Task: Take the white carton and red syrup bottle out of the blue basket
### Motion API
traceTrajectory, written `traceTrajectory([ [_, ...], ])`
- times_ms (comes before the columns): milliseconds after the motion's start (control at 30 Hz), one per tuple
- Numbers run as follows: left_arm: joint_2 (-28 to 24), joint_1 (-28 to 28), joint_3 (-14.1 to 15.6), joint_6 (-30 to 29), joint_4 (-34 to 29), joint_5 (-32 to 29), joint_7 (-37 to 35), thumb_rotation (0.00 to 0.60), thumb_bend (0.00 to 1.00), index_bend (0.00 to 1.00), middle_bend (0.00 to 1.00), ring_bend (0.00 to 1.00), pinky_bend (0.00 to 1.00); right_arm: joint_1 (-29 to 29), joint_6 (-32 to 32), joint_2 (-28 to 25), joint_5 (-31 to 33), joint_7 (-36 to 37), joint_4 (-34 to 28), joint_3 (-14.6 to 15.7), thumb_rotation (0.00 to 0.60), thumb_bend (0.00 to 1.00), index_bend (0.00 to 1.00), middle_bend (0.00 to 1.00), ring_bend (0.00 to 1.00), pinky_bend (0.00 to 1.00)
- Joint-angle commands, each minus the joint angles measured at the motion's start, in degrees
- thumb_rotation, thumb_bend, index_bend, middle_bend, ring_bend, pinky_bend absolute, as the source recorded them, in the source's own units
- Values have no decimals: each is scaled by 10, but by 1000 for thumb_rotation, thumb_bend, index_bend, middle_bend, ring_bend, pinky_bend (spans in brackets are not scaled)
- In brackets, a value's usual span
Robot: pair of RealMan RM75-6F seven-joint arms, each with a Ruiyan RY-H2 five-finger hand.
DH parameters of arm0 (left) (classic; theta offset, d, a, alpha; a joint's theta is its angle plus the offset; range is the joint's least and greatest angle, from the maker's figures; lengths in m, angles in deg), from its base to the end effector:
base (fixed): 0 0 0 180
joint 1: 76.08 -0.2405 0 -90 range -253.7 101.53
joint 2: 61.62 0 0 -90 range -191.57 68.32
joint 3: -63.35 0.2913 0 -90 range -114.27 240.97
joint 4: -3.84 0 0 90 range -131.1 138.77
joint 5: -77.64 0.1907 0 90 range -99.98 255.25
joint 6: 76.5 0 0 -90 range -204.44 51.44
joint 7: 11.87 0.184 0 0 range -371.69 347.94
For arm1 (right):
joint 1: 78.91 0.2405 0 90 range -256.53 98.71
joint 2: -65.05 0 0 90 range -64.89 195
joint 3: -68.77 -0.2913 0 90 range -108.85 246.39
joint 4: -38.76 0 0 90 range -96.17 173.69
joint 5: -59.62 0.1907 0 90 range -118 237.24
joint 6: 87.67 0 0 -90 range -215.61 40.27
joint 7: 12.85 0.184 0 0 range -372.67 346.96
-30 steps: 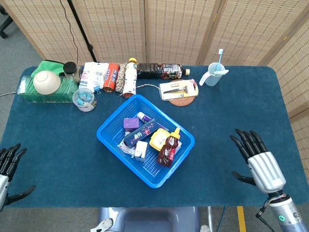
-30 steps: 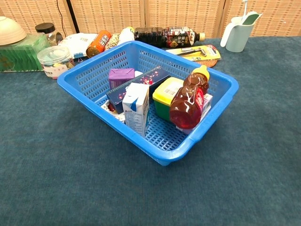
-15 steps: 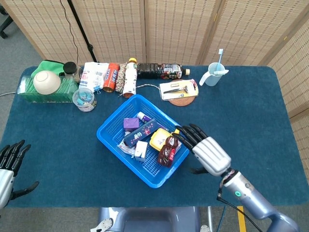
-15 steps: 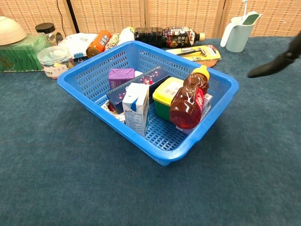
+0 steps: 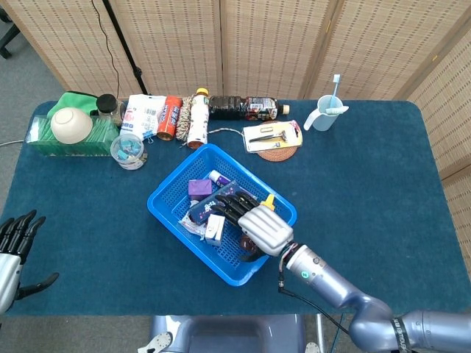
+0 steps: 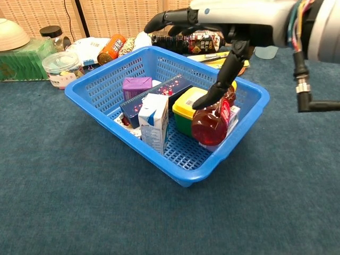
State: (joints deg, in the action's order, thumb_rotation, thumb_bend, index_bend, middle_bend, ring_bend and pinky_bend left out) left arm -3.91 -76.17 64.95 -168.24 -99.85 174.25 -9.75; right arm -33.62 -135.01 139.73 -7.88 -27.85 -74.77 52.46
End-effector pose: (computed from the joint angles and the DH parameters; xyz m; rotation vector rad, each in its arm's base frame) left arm -0.2882 0.1773 0.2097 -1.4437 -0.8965 -1.0075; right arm -0.0461 -0.3408 0.0438 2.1408 -1.0602 1.2364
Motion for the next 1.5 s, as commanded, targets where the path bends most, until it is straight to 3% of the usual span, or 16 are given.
traceTrajectory([
  [33, 0, 0, 0, 0, 0, 0, 0, 600, 43, 0, 0, 0, 0, 47, 13, 43, 81, -42, 17, -9, 600, 0, 0, 0, 0, 0],
  [433, -3, 1, 0, 0, 2, -1, -9, 600, 42, 0, 0, 0, 0, 144, -23, 122, 251, -138, 68, 6, 600, 0, 0, 0, 0, 0],
  [700, -6, -1, 0, -6, 6, 0, -22, 600, 43, 0, 0, 0, 0, 181, -56, 168, 301, -176, 118, 20, 600, 0, 0, 0, 15, 0],
  [900, -10, 0, -1, -6, 8, -4, -33, 600, 43, 0, 0, 0, 0, 181, -77, 184, 298, -176, 139, 30, 600, 0, 59, 125, 193, 60],
  [1067, -11, -1, 0, -9, 9, -2, -37, 600, 43, 0, 0, 0, 0, 181, -81, 194, 291, -180, 149, 39, 600, 7, 205, 261, 322, 119],
  [1267, -11, -1, 0, -9, 10, -2, -40, 600, 44, 0, 0, 0, 0, 176, -90, 209, 266, -169, 166, 43, 600, 314, 399, 462, 506, 269],
  [1500, -12, -1, 1, -9, 12, -1, -43, 600, 43, 0, 0, 0, 0, 160, -112, 224, 219, -149, 185, 47, 600, 516, 524, 574, 597, 344],
])
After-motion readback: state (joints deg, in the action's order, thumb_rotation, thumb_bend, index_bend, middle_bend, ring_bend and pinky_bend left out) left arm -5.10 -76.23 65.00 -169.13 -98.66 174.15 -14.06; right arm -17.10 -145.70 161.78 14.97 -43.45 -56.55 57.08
